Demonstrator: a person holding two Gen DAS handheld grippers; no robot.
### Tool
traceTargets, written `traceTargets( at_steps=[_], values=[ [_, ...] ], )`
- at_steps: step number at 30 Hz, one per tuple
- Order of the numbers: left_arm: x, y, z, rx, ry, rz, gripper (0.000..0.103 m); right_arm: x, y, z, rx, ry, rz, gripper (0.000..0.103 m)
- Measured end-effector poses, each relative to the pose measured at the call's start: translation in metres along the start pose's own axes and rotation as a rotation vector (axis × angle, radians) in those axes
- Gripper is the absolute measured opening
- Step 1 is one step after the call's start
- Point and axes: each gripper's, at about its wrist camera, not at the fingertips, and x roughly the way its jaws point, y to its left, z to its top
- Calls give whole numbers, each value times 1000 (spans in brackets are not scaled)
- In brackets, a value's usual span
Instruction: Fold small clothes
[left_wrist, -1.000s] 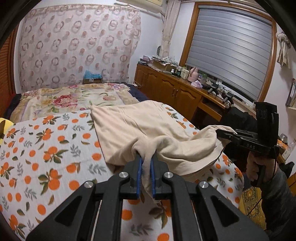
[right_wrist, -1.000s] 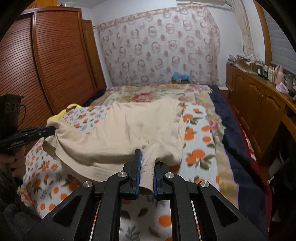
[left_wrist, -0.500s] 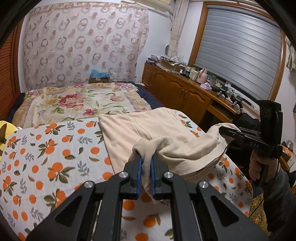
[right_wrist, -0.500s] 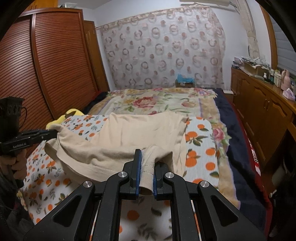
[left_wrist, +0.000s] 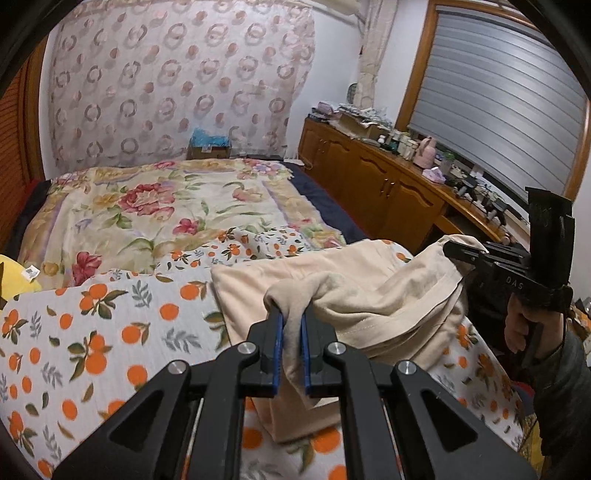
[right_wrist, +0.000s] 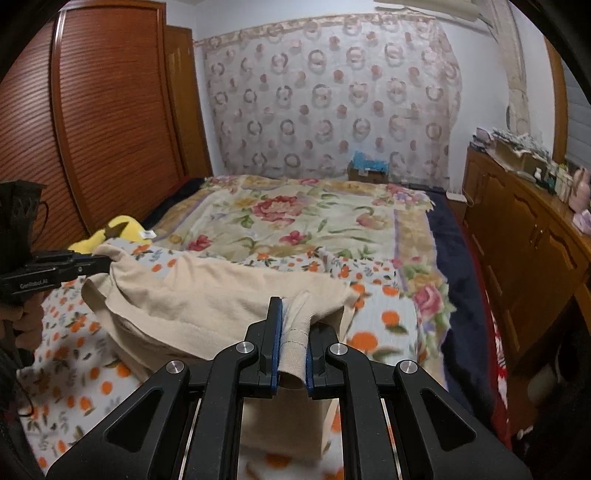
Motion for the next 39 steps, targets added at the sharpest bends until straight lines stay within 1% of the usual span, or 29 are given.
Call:
traceTargets(
  at_steps=[6,11,13,14,15,16,17,18,19,20,21,22,24,26,28,31,35,39],
  values=[
    [22,15,8,-21,23,22,5,36,-10,15,-9,22,1,7],
    [33,26,9,-41,43,6,6,60,-16,16,0,59,-4,7],
    [33,27,7,-37,52,4,9,66,-17,17,-2,73,-9,8],
    [31,27,7,-29,45,11,13,67,-18,17,-4,73,-8,9],
    [28,27,6,-25,35,22,21,67,-18,17,-4,70,-9,10],
    [25,29,6,-25,24,27,26,68,-16,19,-6,67,-11,13],
    [21,30,7,-25,12,24,36,68,-17,21,-10,63,-19,19],
    [17,30,7,-25,3,17,42,68,-17,23,-14,60,-31,21],
    [14,32,7,-24,-1,9,43,66,-17,24,-14,56,-34,24],
    [12,32,6,-20,3,1,47,64,-18,26,-15,51,-35,30],
    [11,33,4,-13,10,-1,52,60,-17,27,-20,43,-41,33],
    [10,33,1,-4,17,2,54,55,-17,27,-28,30,-53,38],
    [11,34,-5,4,32,25,54,45,-18,26,-38,15,-65,42],
    [15,35,-12,-3,60,22,54,39,-19,23,-41,15,-71,46],
    [21,35,-18,1,90,12,54,35,-21,17,-42,31,-79,47],
    [30,32,-25,12,119,28,54,33,-26,4,-43,68,-62,47],
    [45,32,-23,10,155,15,54,42,-29,-8,-51,124,-41,47],
    [61,29,-17,48,180,34,54,61,-35,-10,-47,167,-15,47]
  ],
)
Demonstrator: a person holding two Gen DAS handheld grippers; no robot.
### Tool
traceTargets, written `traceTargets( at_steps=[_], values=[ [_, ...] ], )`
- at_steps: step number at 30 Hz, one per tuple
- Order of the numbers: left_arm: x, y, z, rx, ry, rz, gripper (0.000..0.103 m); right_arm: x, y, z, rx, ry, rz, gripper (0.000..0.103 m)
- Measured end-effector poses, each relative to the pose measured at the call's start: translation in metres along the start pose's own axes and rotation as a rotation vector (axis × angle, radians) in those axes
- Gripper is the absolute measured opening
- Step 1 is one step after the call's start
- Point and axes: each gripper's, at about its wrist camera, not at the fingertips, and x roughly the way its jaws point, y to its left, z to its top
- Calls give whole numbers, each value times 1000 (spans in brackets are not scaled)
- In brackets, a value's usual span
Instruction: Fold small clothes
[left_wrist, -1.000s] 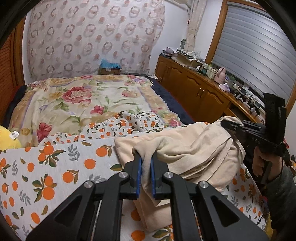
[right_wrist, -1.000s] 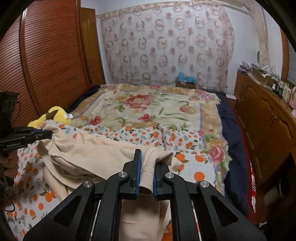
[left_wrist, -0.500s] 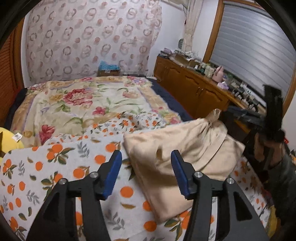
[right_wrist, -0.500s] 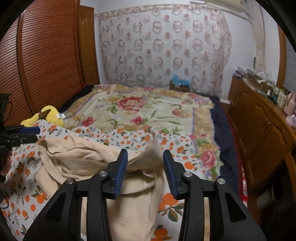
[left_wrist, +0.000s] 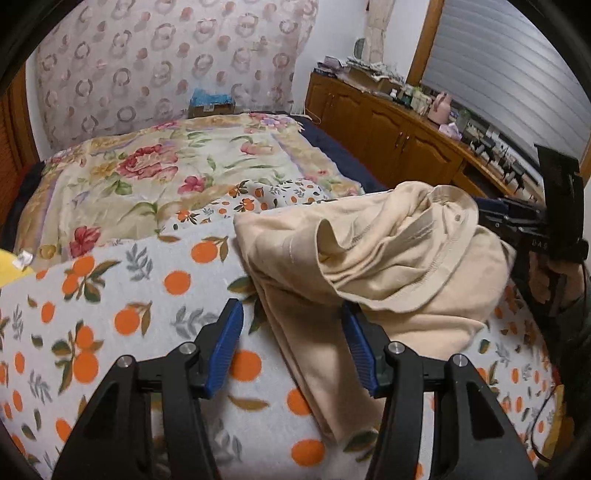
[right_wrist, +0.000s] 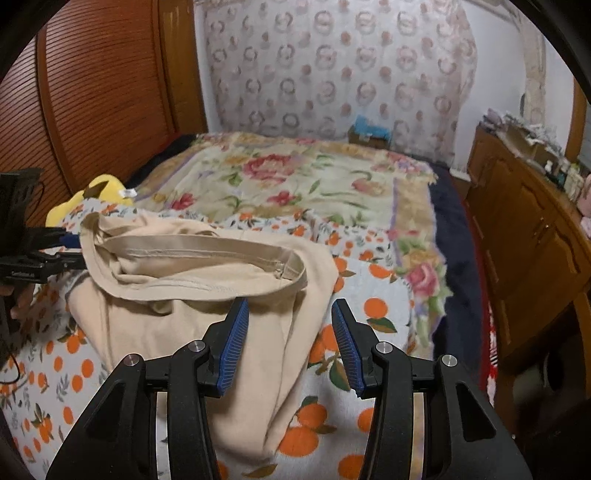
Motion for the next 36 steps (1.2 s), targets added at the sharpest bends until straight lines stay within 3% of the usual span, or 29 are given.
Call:
traceTargets(
  at_steps=[4,7,11,14,16,19,22,28,34,36],
  values=[
    [10,0,13,10,2,10,54,17,-8,5,17,17,33,47],
    [15,2,23,13,-13,25,54,23,-12,13,38,7,84,34],
    [21,4,33,8,-26,10,54,29,-13,20,32,1,153,7],
    [23,5,37,7,-35,1,54,27,-14,25,41,-49,178,1],
    [22,9,38,-3,-51,17,54,22,-18,29,58,-96,117,0],
    [20,18,38,-33,-69,77,54,22,-28,35,123,-109,-30,0],
    [18,25,34,-57,-62,81,54,26,-36,39,150,-89,-77,1],
    [3,18,17,-50,-50,76,54,17,-30,37,142,-64,-53,12],
    [-15,3,-5,-27,-41,47,54,-17,-10,14,113,-45,-35,40],
    [-20,-1,-11,-23,-40,33,54,-26,-4,2,120,-34,-30,43]
  ],
)
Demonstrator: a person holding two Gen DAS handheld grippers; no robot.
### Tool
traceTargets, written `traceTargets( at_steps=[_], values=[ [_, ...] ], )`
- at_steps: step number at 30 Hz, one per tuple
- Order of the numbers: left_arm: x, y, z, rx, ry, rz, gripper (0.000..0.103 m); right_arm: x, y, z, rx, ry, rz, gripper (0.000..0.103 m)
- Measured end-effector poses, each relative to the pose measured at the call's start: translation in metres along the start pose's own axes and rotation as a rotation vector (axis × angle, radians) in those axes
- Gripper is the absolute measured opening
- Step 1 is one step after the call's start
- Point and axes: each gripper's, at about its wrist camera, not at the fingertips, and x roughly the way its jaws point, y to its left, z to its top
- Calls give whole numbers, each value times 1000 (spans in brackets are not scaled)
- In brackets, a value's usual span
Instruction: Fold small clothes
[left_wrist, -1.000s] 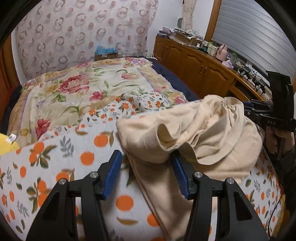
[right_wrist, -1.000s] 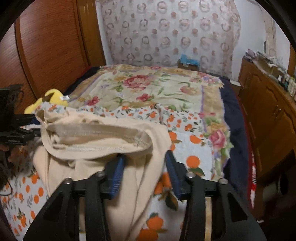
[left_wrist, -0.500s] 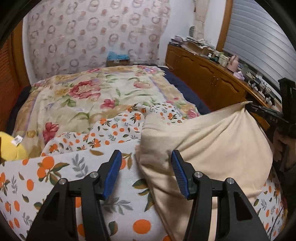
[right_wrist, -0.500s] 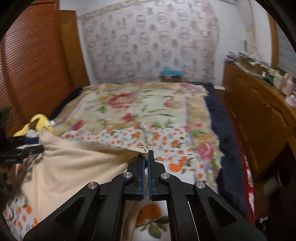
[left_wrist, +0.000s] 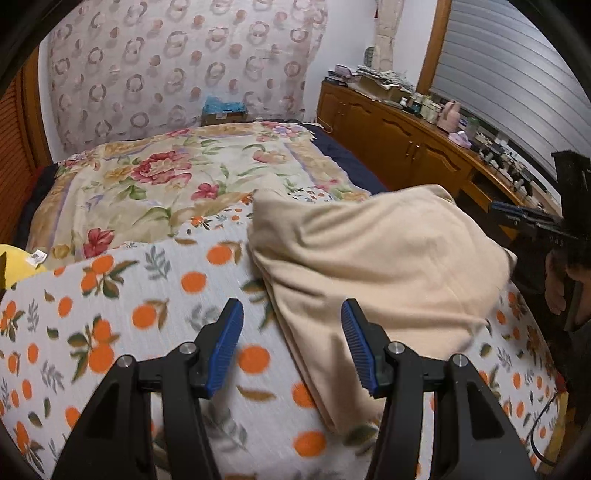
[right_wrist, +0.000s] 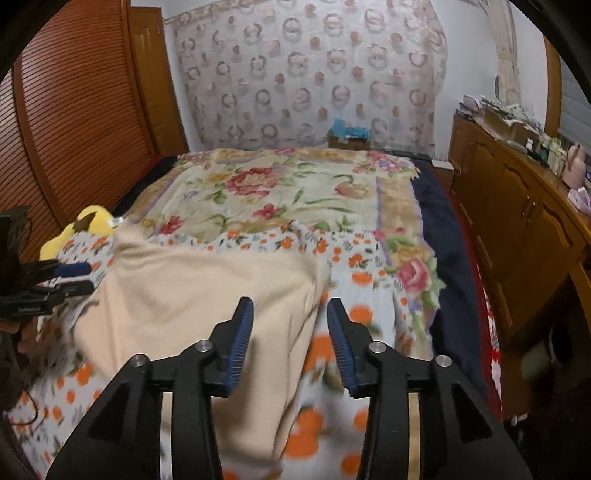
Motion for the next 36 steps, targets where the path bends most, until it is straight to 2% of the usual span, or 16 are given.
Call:
traceTargets(
  at_steps=[5,12,16,17,19,20,23,24,30,32,33,35,36],
  values=[
    [-3,-11,-15,25,17,-16,54,-17,8,-27,31,27,33,48],
    [9,-10,-23,23,50,-4,54,-6,8,-47,94,89,84,48],
    [11,-11,-27,25,44,-1,55,-4,5,-45,124,108,150,29],
    [11,-11,-27,26,41,-1,55,-3,6,-46,121,114,160,19],
    [11,-12,-28,38,33,4,55,-5,9,-45,104,111,166,6],
    [11,-13,-28,46,30,9,55,-9,12,-46,94,96,159,3],
    [11,-15,-29,49,31,10,56,-28,15,-40,56,21,60,2],
    [11,-15,-29,48,31,10,56,-32,13,-38,59,3,32,2],
    [11,-14,-28,39,34,4,56,-15,8,-40,60,60,18,3],
    [11,-11,-25,19,46,1,56,-18,9,-38,63,40,23,6],
    [11,-9,-23,11,44,2,56,-18,10,-35,62,33,17,9],
    [8,-4,-14,-2,22,14,56,-18,10,-27,48,19,-7,29],
    [8,-2,-8,-12,13,19,56,-16,10,-23,42,12,-5,34]
  ],
)
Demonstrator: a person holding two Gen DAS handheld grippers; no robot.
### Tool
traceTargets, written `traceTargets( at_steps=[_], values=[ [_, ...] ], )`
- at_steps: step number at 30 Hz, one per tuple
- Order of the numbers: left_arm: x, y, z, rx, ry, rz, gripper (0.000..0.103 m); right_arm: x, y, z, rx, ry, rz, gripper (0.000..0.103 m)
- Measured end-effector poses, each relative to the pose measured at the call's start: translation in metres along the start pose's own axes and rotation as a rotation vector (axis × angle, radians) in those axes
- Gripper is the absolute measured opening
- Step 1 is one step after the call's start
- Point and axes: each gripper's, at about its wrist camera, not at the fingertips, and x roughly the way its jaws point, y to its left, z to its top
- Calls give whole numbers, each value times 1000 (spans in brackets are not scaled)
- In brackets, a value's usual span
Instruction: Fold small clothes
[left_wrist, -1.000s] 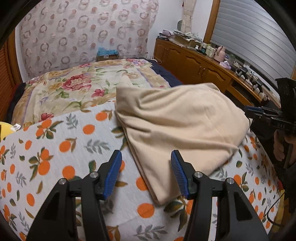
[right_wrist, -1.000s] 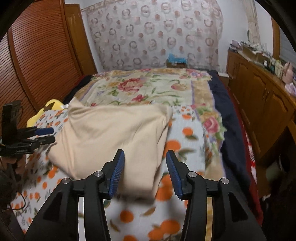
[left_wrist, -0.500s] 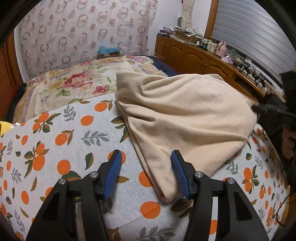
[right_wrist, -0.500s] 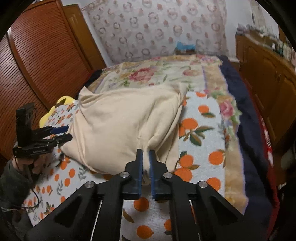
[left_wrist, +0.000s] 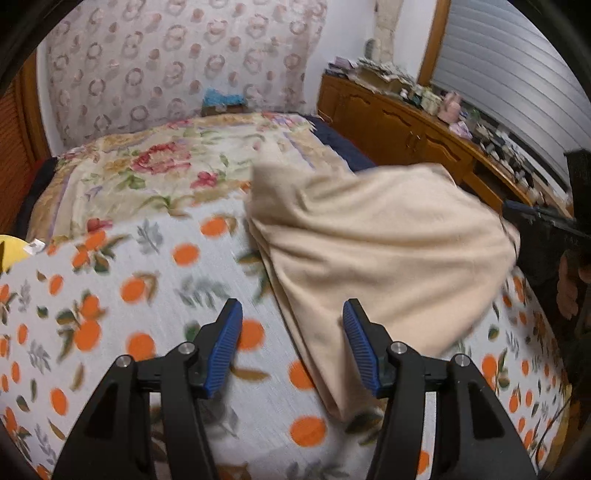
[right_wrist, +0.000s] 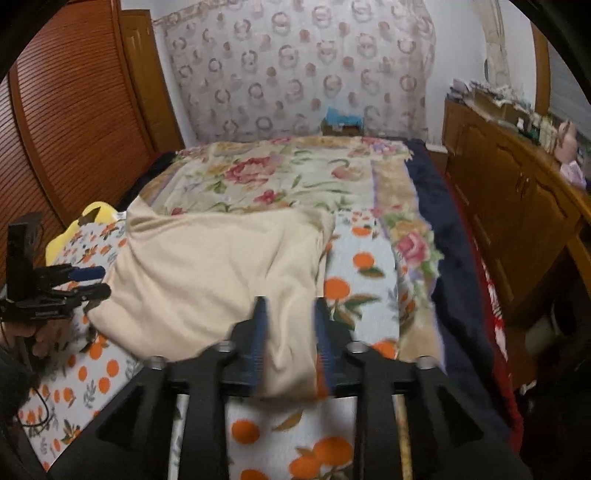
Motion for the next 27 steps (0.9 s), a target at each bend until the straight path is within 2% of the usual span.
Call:
traceTargets(
  at_steps=[2,10,14,18,19,21,22,23,24,25,26,27],
  values=[
    [2,5,12,-27,-10,-18,56,7,-2,6,1,-6,12,47],
    [44,16,47,-75,43,-25,56,66,-10,20,4,70,4,52],
    [55,18,49,-81,58,-25,56,78,-24,19,54,94,1,58],
    [57,16,51,-80,55,-44,55,82,-26,19,64,94,22,60],
    [57,15,51,-78,53,-60,53,82,-25,19,61,94,37,60],
    [58,15,51,-74,51,-88,37,84,-20,20,50,94,58,60],
    [59,15,51,-73,50,-95,35,85,-18,19,38,96,62,57],
    [60,15,52,-73,47,-97,27,86,-15,19,29,97,73,46],
    [62,16,52,-78,52,-114,15,87,-13,19,26,103,97,40],
    [63,18,53,-88,58,-139,15,87,-11,20,20,110,132,28],
    [63,19,53,-99,59,-151,12,87,-9,20,15,112,148,20],
    [61,20,54,-104,60,-164,10,87,-7,20,5,115,159,17]
  ],
)
